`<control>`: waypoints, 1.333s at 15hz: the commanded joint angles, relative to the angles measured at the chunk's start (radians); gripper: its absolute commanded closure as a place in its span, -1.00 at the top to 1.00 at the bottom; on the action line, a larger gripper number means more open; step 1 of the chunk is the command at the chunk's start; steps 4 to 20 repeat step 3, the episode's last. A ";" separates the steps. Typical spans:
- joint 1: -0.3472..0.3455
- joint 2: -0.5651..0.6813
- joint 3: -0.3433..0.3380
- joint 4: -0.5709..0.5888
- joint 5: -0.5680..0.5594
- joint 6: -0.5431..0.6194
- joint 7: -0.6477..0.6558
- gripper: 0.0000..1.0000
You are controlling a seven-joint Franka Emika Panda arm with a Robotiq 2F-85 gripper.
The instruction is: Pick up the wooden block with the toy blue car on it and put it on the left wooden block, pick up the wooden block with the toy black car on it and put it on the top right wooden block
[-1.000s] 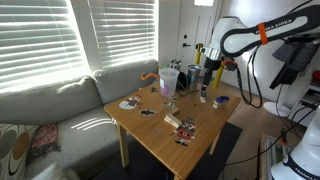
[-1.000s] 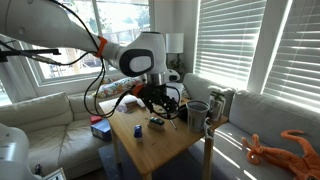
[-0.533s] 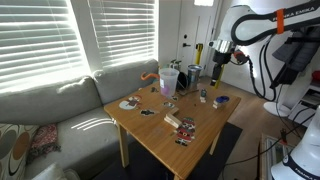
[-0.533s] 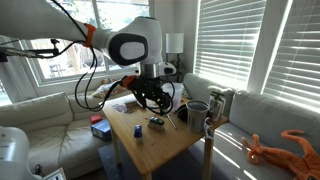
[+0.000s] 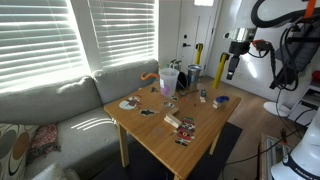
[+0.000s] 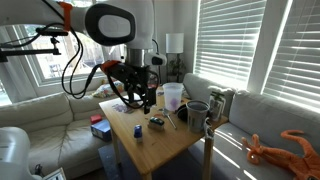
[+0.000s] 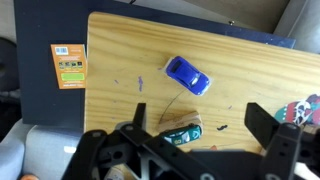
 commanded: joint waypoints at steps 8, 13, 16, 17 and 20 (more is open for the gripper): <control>0.002 -0.008 -0.004 0.003 -0.003 -0.008 0.015 1.00; 0.002 -0.008 -0.004 0.003 -0.003 -0.008 0.015 1.00; 0.002 -0.008 -0.004 0.003 -0.003 -0.008 0.015 1.00; 0.002 -0.008 -0.004 0.003 -0.003 -0.008 0.015 1.00; 0.002 -0.008 -0.004 0.003 -0.003 -0.008 0.015 1.00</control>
